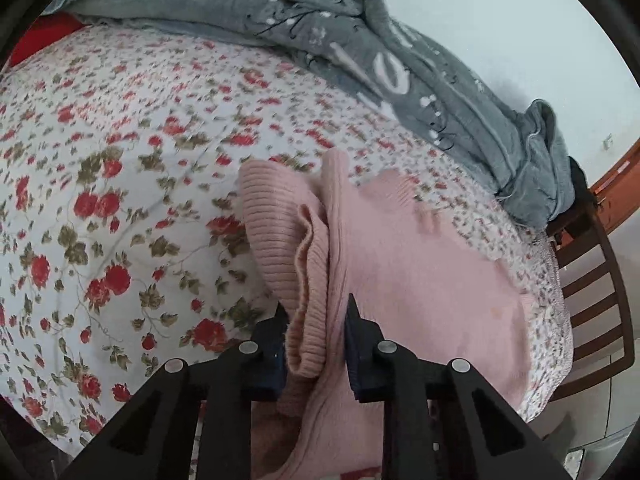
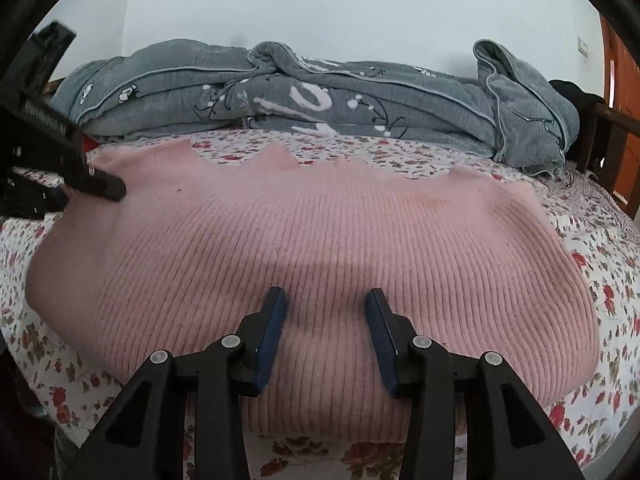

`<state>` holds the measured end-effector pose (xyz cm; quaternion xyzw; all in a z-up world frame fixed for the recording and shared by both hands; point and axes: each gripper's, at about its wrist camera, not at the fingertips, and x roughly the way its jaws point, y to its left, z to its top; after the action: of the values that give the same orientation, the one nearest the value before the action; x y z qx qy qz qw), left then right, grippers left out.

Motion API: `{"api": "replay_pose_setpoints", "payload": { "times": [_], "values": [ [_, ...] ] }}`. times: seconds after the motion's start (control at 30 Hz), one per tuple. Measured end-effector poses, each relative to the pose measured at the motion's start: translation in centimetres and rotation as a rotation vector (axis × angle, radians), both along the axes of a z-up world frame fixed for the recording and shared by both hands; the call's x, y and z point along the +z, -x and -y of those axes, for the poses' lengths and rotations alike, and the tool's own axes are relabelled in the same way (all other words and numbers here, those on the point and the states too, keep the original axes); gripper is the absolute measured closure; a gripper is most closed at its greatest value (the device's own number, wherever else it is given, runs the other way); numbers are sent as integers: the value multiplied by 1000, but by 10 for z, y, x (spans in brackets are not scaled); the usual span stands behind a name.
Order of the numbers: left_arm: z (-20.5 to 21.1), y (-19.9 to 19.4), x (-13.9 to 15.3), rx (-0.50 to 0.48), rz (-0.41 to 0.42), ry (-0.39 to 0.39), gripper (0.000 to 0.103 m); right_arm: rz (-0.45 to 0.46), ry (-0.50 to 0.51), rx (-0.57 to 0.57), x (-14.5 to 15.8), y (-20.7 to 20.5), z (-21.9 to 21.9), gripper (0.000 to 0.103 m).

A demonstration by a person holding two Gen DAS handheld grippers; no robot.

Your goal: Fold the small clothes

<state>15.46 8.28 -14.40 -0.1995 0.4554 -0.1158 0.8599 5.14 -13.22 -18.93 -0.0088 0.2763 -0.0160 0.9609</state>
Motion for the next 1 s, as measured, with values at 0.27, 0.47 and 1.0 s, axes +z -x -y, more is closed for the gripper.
{"api": "replay_pose_setpoints", "payload": {
  "times": [0.27,0.47,1.0],
  "values": [
    [35,7,42,-41,36,-46,81,-25,-80,87,6,0,17,59],
    [71,11,79,-65,58,-81,82,8,-412,145,41,26,99,59],
    [286,18,57,-327,-53,-128,76,3,-478,-148,36,101,273,57]
  ]
}}
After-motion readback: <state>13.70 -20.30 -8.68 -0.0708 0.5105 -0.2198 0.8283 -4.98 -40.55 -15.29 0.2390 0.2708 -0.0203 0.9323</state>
